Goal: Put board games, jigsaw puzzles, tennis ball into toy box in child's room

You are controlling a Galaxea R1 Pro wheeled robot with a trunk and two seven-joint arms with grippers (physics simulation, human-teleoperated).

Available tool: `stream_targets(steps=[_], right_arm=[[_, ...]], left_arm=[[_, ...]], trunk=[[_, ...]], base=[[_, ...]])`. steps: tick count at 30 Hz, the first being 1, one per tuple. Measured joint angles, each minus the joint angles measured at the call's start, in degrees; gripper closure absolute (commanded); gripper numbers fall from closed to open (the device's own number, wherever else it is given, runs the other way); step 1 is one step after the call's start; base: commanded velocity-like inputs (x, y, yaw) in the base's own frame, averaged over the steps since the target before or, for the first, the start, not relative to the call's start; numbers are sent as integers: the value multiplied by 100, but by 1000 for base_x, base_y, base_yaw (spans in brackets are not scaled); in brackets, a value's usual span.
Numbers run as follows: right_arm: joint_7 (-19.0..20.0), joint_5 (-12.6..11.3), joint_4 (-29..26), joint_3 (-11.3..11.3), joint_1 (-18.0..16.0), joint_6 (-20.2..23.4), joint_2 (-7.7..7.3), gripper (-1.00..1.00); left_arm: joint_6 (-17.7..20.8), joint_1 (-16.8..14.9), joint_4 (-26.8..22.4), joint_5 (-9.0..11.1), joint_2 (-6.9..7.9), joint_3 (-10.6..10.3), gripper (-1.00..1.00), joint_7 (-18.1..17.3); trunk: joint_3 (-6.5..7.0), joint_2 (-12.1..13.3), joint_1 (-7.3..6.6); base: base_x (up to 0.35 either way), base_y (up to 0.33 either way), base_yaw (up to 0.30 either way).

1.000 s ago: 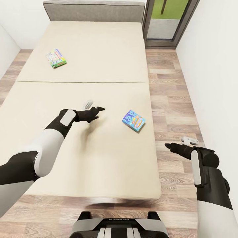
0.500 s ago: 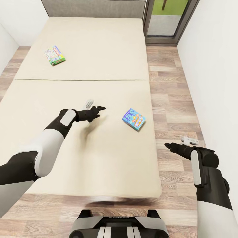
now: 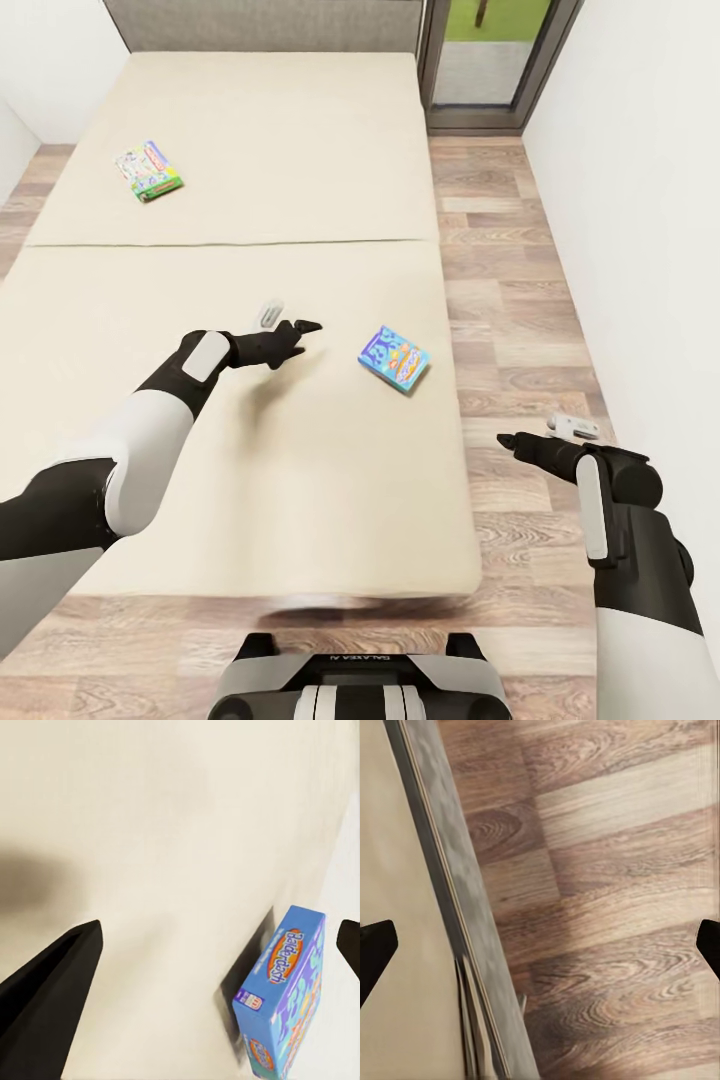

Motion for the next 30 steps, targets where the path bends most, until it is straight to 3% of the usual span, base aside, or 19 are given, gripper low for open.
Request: stream_targets(steps=[23,30], right_arm=[[0,1,0,0,2,0,6,-100],[0,3,4,1,3,0,7,-100]], left_arm=[[35,16,-3,10,12,31,-100,-322],[36,29,-3,7,15,37,-100,-332]], trunk=[[-2,0,0],[-1,0,0]], base=[[0,0,-248],[0,0,-137]])
